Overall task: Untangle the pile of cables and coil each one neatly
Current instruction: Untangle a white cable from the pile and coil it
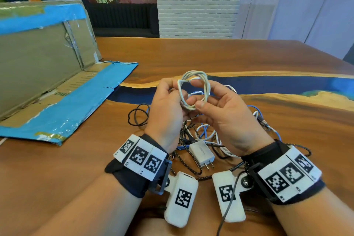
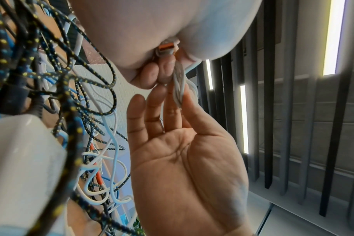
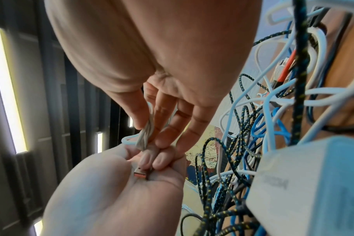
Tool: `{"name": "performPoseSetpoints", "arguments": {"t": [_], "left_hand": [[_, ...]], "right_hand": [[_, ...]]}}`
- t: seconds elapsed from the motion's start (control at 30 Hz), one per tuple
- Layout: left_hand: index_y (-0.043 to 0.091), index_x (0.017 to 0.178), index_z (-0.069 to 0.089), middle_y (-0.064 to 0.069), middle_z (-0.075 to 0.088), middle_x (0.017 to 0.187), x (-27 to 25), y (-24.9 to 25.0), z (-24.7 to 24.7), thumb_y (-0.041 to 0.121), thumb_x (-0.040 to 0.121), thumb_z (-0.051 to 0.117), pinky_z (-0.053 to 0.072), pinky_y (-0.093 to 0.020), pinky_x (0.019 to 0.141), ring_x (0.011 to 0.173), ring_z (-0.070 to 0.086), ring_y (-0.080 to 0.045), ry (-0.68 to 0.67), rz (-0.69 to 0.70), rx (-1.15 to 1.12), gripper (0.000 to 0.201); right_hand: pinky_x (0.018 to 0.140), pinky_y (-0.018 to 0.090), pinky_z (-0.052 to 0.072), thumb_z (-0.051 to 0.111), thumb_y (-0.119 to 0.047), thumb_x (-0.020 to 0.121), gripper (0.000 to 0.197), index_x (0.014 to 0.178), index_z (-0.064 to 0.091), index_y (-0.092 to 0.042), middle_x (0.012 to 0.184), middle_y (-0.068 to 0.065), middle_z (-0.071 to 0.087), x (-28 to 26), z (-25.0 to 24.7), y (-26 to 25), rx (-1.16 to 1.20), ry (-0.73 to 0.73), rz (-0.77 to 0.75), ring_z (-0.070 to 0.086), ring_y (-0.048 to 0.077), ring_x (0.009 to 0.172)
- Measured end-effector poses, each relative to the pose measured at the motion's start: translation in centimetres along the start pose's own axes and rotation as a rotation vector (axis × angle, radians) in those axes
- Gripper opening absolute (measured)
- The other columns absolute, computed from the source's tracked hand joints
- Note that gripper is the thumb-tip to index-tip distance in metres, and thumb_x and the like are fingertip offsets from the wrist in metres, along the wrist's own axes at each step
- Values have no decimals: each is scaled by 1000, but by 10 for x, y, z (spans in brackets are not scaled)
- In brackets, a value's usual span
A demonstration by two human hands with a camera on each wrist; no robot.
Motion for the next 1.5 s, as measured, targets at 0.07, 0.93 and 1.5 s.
{"name": "performPoseSetpoints", "arguments": {"t": [0.07, 0.93, 1.5], "left_hand": [[10, 94, 51, -3, 42, 61, 1, 0, -2, 12, 100, 39, 29, -25, 44, 43, 39, -12, 2, 11, -17, 13], [12, 103, 47, -5, 59, 70, 0, -4, 2, 27, 111, 36, 40, -27, 48, 51, 46, -15, 35, 2, 125, 20], [1, 78, 67, -9, 58, 61, 6, -3, -4, 0, 90, 36, 19, -25, 43, 40, 25, -11, -99, -292, 70, 33]], "right_hand": [[78, 41, 57, 53, 6, 99, 38, 128, 62, -18, 95, 5, 75, 0, 1, 1, 7, 14, 4, 71, 25, 87], [64, 33, 61, 52, -11, 104, 21, 116, 69, -13, 82, 7, 69, 2, -8, -9, -27, 284, -77, 71, 21, 63], [56, 37, 59, 56, -7, 102, 21, 107, 73, -18, 84, 0, 72, 0, -8, -10, -153, 284, -197, 64, 23, 54]]}}
Point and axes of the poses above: each hand's wrist, its own x-axis towards the middle knuckle, its own z-axis out of the palm, y = z × x, the point moved 1 cm from there along x, towards the middle knuckle
